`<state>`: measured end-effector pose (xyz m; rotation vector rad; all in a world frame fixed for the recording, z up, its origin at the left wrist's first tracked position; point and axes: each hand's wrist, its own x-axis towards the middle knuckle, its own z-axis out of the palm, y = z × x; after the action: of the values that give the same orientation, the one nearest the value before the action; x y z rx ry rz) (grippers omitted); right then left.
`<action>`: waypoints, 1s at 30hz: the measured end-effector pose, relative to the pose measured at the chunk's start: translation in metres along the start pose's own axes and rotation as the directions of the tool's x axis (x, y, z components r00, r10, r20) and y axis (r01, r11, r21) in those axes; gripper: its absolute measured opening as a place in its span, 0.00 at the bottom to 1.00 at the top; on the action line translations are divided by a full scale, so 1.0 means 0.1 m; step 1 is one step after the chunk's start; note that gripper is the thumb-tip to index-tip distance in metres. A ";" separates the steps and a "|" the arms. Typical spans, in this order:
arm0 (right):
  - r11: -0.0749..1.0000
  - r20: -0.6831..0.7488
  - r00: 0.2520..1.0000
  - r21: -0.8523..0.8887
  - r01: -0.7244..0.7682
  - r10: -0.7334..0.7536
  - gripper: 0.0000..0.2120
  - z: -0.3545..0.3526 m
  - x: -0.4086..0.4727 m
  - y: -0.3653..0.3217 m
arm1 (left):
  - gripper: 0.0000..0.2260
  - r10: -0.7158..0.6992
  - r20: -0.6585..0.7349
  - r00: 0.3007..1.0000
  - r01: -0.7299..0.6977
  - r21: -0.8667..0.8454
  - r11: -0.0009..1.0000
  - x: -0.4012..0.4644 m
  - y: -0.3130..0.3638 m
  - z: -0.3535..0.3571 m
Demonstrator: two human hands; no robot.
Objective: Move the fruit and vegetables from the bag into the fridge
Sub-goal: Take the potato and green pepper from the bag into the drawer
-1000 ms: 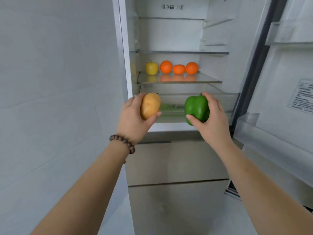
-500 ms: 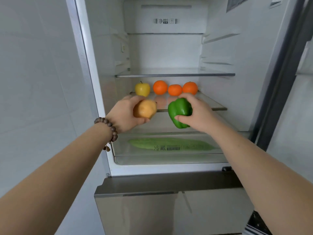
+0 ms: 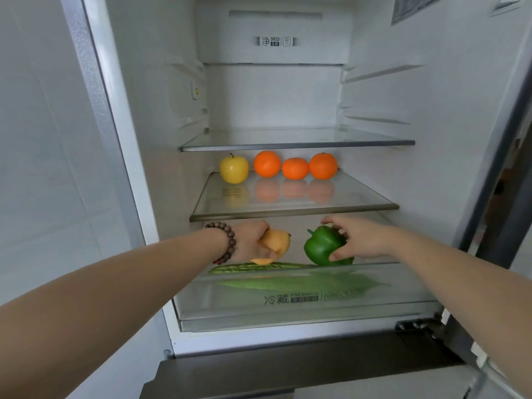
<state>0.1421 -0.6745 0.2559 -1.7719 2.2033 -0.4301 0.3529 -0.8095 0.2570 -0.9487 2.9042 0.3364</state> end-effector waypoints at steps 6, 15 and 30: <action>0.981 0.092 0.992 -0.180 -0.067 0.084 0.37 -0.09 0.22 0.13 | 0.29 -0.019 0.054 0.998 0.017 0.020 1.000 0.35 0.04 0.10; 0.958 0.186 0.974 -0.278 -0.076 0.132 0.42 0.07 0.38 0.23 | 0.35 -0.038 0.095 0.995 0.039 -0.007 0.999 0.60 -0.05 0.32; 0.978 0.243 0.954 -0.158 -0.139 0.175 0.33 -0.14 0.10 -0.09 | 0.38 -0.166 0.270 0.948 0.137 0.124 0.983 0.19 0.20 -0.11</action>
<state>0.1428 -0.6858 0.2723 -1.5965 2.2106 -0.0089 0.3255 -0.8072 0.2692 -1.0092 2.5507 0.2801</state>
